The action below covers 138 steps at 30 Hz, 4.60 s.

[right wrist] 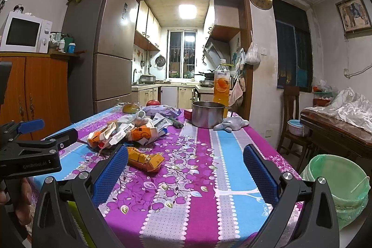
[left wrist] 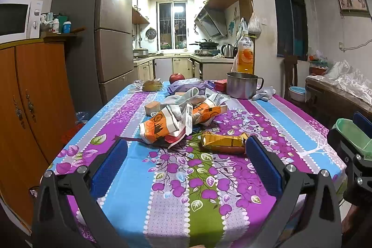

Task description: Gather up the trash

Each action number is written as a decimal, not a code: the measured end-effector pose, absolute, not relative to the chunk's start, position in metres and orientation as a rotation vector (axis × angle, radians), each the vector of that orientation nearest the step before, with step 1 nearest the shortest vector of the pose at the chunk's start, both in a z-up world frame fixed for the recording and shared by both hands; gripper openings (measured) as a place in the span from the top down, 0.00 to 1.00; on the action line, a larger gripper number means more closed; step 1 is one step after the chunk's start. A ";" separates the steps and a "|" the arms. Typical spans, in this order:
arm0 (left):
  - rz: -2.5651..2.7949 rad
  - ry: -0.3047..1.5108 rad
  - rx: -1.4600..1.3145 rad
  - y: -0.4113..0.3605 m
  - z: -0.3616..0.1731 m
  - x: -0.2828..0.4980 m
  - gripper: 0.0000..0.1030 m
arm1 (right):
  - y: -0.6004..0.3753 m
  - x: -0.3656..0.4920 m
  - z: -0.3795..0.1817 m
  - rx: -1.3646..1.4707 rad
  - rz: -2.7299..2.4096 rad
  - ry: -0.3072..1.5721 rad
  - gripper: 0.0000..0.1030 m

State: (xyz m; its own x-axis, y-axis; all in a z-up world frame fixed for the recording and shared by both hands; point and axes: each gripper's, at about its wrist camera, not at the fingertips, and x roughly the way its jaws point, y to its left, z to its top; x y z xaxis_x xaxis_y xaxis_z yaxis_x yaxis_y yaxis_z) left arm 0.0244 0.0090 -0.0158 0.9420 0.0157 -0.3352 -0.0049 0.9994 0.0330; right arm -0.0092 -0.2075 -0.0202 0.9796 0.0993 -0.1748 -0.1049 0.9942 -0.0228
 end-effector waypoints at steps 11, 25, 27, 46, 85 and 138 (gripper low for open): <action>-0.001 0.367 0.057 0.034 -0.014 0.040 0.05 | -0.189 0.014 -0.022 -0.113 0.290 0.256 0.04; -0.332 0.607 0.028 0.124 -0.037 0.153 0.10 | -0.127 0.155 -0.056 -0.419 0.703 0.600 0.23; -0.415 0.626 0.094 0.120 -0.036 0.170 0.10 | -0.117 0.171 -0.061 -0.479 0.740 0.654 0.23; -0.263 0.573 0.444 0.073 -0.052 0.174 0.40 | -0.119 0.198 -0.069 -0.406 0.727 0.645 0.29; -0.093 0.544 0.098 0.072 -0.019 0.138 0.92 | -0.134 0.182 -0.054 -0.237 0.637 0.686 0.21; -0.263 0.306 0.066 -0.120 0.043 0.099 0.92 | -0.311 0.061 0.062 -0.013 -0.014 0.289 0.73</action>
State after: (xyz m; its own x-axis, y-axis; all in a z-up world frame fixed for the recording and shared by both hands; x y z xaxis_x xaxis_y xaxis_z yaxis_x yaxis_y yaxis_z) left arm 0.0988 -0.1198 0.0428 0.9196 -0.2455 -0.3065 0.2655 0.9638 0.0247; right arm 0.0612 -0.3114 0.0618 0.9584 -0.0154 -0.2851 0.0116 0.9998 -0.0149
